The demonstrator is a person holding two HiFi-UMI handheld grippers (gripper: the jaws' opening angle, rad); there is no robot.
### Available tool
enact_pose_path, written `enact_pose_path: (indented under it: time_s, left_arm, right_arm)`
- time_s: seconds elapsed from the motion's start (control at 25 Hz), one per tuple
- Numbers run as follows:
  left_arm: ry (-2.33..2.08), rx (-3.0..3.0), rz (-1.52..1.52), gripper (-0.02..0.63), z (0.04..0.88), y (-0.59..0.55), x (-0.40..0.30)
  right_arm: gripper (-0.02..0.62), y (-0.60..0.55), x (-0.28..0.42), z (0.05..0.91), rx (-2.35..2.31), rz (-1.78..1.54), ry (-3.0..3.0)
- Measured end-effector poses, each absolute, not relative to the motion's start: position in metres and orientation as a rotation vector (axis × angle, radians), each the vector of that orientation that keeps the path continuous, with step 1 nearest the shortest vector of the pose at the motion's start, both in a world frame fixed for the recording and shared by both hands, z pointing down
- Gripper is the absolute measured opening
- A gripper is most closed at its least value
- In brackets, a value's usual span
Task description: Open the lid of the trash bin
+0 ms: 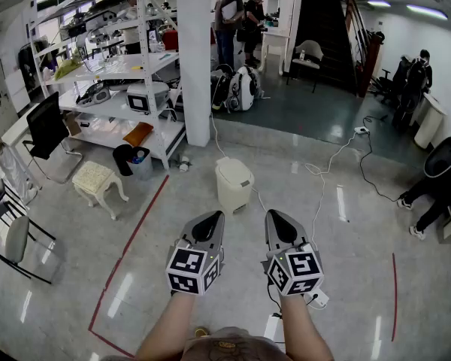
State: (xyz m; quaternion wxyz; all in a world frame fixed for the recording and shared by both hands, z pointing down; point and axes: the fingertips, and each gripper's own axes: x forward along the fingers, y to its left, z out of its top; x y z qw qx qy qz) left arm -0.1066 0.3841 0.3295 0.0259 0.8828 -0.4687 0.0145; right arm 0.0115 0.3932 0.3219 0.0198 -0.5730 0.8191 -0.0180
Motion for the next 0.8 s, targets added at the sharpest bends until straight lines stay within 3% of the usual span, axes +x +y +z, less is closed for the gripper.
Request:
enact_pose_path:
  time_s: [0.8]
  left_arm:
    - [-1.544,2.668,-0.036,0.003,0.327,0.387,-0.088]
  right_arm:
    - [0.029,0.407,0.061,0.327,-1.726,-0.088,2.545]
